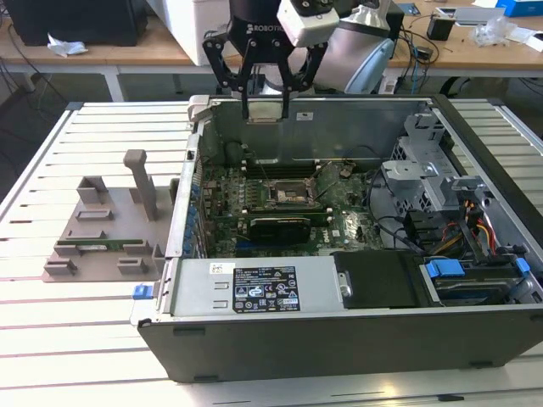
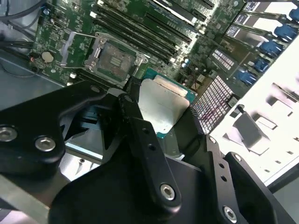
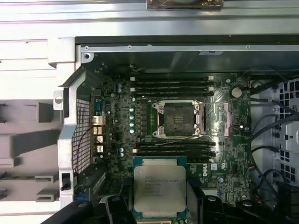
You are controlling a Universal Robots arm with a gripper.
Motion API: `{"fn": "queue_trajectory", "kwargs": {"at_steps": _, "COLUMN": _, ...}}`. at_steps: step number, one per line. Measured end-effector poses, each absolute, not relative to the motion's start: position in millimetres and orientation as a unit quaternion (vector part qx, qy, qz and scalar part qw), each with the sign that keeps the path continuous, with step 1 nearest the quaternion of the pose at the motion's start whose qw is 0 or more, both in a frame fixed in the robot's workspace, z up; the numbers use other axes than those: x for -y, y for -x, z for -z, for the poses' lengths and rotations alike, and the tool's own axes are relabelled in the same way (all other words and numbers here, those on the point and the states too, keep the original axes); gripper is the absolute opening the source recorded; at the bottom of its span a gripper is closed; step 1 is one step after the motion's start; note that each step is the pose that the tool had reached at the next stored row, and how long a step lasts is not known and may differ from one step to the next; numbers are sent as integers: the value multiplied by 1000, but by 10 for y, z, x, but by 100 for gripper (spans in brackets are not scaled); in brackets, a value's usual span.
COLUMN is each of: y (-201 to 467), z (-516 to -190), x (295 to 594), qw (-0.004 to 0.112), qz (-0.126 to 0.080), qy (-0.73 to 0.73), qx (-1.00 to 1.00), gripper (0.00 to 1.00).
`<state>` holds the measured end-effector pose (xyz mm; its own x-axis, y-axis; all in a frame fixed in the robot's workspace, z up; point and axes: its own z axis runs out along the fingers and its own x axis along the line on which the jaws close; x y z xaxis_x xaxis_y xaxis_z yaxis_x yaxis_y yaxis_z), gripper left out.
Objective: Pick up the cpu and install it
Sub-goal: 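Pick up the cpu and move it towards the insertion slot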
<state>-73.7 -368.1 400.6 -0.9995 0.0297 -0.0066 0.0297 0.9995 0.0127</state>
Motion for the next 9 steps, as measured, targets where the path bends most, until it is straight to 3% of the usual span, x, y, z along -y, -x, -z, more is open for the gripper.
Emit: {"fn": "queue_trajectory", "kwargs": {"at_steps": 9, "y": 449, "z": -3871, "x": 3630, "qw": 2, "qz": -6, "qy": -15, "qx": -1000, "gripper": 54}}
